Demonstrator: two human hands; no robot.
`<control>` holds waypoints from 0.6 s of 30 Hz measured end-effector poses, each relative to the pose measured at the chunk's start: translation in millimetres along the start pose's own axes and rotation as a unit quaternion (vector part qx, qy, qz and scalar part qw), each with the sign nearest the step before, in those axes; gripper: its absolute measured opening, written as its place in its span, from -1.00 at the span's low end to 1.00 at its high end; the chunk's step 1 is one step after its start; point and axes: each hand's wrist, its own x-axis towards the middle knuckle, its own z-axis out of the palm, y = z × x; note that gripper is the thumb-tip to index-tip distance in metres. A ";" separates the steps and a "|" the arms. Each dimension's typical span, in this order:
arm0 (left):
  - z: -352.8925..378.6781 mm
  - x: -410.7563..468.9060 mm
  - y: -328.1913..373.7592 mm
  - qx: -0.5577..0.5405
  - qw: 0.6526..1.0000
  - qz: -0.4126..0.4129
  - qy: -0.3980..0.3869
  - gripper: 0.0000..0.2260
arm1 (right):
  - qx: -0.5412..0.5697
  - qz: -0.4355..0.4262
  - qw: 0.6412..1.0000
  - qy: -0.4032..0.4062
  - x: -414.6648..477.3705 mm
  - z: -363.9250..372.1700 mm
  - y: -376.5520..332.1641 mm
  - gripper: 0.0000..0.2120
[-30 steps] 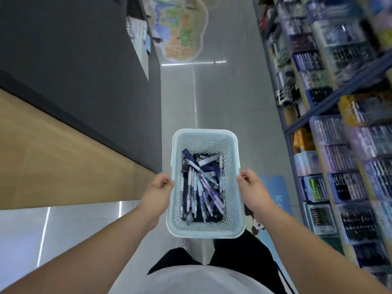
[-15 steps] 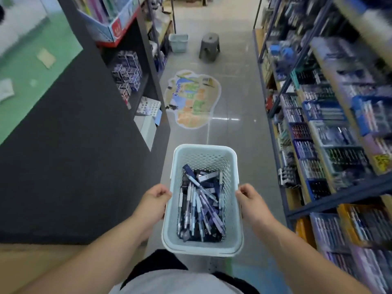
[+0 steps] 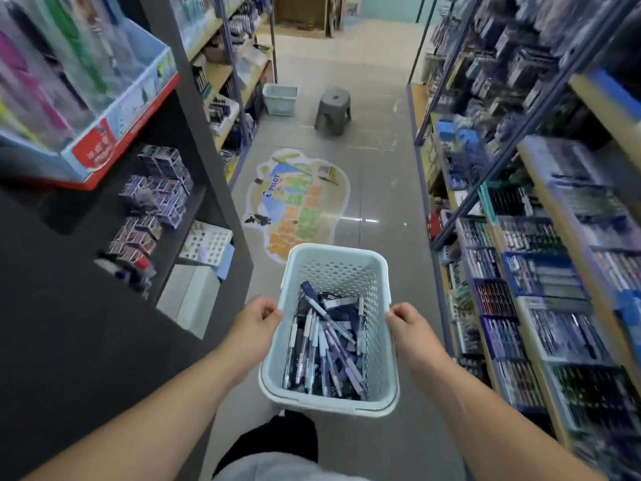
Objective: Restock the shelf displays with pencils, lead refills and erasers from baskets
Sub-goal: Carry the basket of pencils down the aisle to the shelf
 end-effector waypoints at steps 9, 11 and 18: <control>-42.1 208.6 143.5 0.017 1.000 0.018 -0.007 -0.87 | 0.015 0.003 1.000 0.002 184.5 -19.9 -151.3 -0.80; -45.7 254.0 174.0 0.021 0.999 0.025 0.005 -0.86 | 0.023 0.005 1.000 -0.001 228.9 -27.3 -180.6 -0.79; -39.7 409.4 255.0 0.024 0.998 -0.003 0.055 -0.87 | 0.092 0.018 0.994 -0.057 398.3 -47.9 -269.1 -0.81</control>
